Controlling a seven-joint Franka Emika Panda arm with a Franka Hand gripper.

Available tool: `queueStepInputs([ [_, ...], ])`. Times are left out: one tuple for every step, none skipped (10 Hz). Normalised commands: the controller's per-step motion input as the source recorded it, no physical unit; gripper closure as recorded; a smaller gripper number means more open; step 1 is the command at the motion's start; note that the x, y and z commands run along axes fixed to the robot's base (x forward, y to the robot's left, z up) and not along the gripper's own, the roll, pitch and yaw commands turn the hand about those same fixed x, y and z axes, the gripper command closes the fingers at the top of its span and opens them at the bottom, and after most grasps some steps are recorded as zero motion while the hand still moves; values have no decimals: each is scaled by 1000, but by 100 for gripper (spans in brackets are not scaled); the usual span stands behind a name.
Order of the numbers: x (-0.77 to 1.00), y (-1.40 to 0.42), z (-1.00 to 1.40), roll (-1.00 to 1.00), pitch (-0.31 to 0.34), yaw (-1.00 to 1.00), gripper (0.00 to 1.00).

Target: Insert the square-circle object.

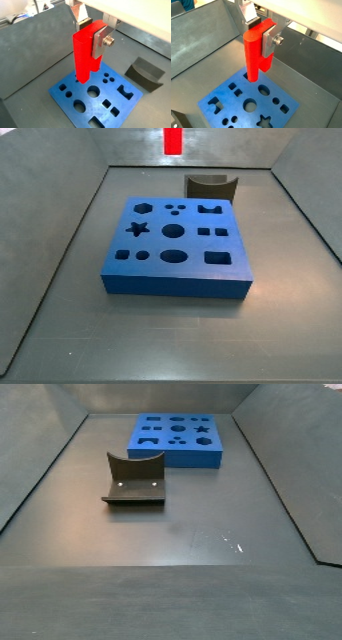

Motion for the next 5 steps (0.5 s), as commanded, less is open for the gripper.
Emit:
queueStepInputs([
  [-43, 0, -680, 0, -91, -1000, 100],
  [-31, 0, -697, 0, -57, -1000, 100],
  [-23, 0, -697, 0, -34, -1000, 100],
  [-223, -189, -683, 0, -4, -811, 100],
  [-386, -89, -677, 0, -24, -760, 100],
])
